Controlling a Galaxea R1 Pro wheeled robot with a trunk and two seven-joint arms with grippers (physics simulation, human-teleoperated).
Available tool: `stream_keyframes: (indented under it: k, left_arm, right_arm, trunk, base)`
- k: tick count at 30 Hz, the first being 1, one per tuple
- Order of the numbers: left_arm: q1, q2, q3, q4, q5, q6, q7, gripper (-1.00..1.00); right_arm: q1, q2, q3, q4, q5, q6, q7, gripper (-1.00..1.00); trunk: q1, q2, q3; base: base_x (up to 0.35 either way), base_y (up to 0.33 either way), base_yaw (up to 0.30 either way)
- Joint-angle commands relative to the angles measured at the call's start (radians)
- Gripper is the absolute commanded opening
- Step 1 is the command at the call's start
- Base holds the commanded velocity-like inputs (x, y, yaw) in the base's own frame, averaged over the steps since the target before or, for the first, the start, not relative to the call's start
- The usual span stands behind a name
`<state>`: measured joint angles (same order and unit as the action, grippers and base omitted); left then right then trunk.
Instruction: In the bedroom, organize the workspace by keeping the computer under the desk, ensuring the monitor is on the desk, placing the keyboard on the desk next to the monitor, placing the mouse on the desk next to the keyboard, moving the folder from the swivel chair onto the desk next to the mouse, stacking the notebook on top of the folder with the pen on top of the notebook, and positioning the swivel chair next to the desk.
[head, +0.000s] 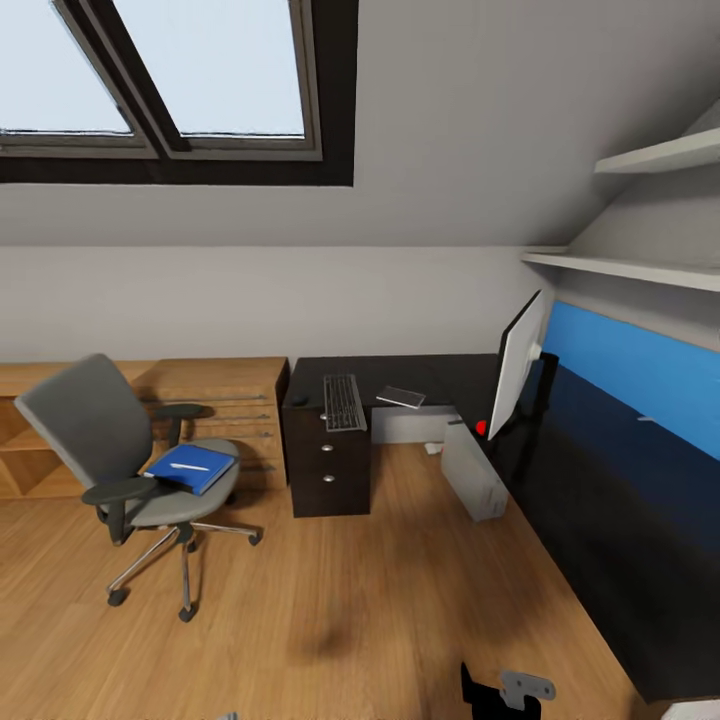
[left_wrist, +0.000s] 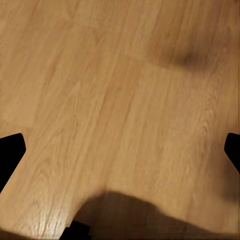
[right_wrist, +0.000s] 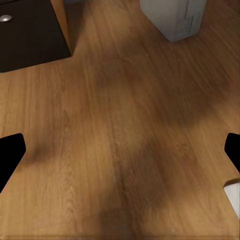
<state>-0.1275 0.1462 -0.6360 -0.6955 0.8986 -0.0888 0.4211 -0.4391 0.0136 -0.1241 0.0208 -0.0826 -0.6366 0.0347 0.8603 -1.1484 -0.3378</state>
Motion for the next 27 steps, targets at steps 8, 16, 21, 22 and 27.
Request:
stream_keyframes:
  k: [8,16,21,22,27]
  left_arm:
    - [-0.001,-0.001,-0.008,-0.001,0.01,-0.008,0.007,1.0]
    - [-0.001,-0.002,-0.008,0.0,0.011,-0.008,0.007,1.0]
    - [-0.001,-0.002,-0.008,0.001,0.011,-0.008,0.007,1.0]
    - [-0.001,-0.002,-0.008,0.001,0.011,-0.008,0.007,1.0]
    - [-0.001,-0.003,-0.008,0.001,0.01,-0.008,0.008,1.0]
  right_arm:
    - [-0.001,0.0,0.0,0.002,-0.008,-0.005,0.004,1.0]
    - [-0.001,0.01,0.0,0.002,-0.008,-0.006,0.002,1.0]
    - [-0.001,0.012,0.0,0.002,-0.008,-0.005,0.002,1.0]
    - [-0.001,0.013,0.0,0.002,-0.007,-0.004,0.002,1.0]
    - [-0.001,0.024,0.001,0.002,-0.005,-0.002,0.002,1.0]
  trunk:
    - [-0.031,0.055,0.024]
    - [-0.061,0.111,0.049]
    - [-0.069,0.125,0.054]
    - [-0.069,0.125,0.054]
    - [-0.073,0.132,0.052]
  base:
    - [-0.005,0.0,0.006]
    - [-0.001,0.0,0.18]
    - [-0.059,-0.001,0.255]
    - [-0.164,-0.014,0.247]
    - [-0.268,-0.06,0.201]
